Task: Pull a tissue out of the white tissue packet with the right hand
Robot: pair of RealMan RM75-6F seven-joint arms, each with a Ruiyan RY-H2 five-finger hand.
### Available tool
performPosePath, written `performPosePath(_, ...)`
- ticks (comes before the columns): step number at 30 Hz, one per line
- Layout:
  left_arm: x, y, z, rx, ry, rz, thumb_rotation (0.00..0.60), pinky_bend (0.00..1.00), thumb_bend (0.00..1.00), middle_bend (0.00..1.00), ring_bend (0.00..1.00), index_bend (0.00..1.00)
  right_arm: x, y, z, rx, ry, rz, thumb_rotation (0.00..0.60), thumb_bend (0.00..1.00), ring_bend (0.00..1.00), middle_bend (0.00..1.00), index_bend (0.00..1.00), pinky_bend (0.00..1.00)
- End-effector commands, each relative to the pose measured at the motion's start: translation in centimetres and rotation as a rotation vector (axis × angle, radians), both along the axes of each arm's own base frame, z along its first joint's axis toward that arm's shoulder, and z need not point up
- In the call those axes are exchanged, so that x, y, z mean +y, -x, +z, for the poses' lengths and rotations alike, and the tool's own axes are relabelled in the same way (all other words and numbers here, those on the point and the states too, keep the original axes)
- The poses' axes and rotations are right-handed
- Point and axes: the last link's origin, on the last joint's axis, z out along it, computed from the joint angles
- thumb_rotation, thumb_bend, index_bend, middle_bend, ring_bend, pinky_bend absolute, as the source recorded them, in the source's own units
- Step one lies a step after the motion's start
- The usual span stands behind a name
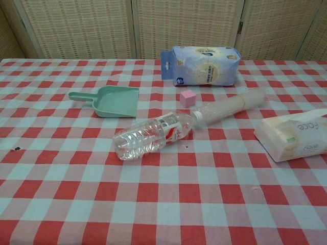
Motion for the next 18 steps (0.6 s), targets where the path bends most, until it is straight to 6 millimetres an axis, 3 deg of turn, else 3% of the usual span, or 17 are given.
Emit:
performPosePath(1, 0.0, 0.0, 0.0, 0.000, 0.000, -0.003, 0.600, 0.32, 0.53, 0.13, 0.08, 0.12, 0.0, 0.0, 0.0, 0.002, 0.000, -0.003, 0.600, 0.20, 0.02, 0.17, 0.06, 0.32)
performPosePath(13, -0.1, 0.0, -0.1, 0.002, 0.008, -0.007, 0.600, 0.32, 0.52, 0.13, 0.08, 0.12, -0.4, 0.1, -0.5, 0.032, -0.004, -0.001, 0.600, 0.20, 0.04, 0.17, 0.07, 0.37)
performPosePath(15, -0.1, -0.1, -0.1, 0.001, 0.010, -0.010, 0.600, 0.33, 0.52, 0.13, 0.08, 0.12, -0.6, 0.1, -0.6, 0.045, 0.007, 0.013, 0.600, 0.20, 0.10, 0.18, 0.07, 0.41)
performPosePath(18, -0.2, -0.2, -0.1, 0.002, 0.009, -0.016, 0.600, 0.33, 0.52, 0.13, 0.08, 0.12, -1.1, 0.1, -1.1, 0.074, 0.046, 0.035, 0.600, 0.20, 0.29, 0.32, 0.12, 0.53)
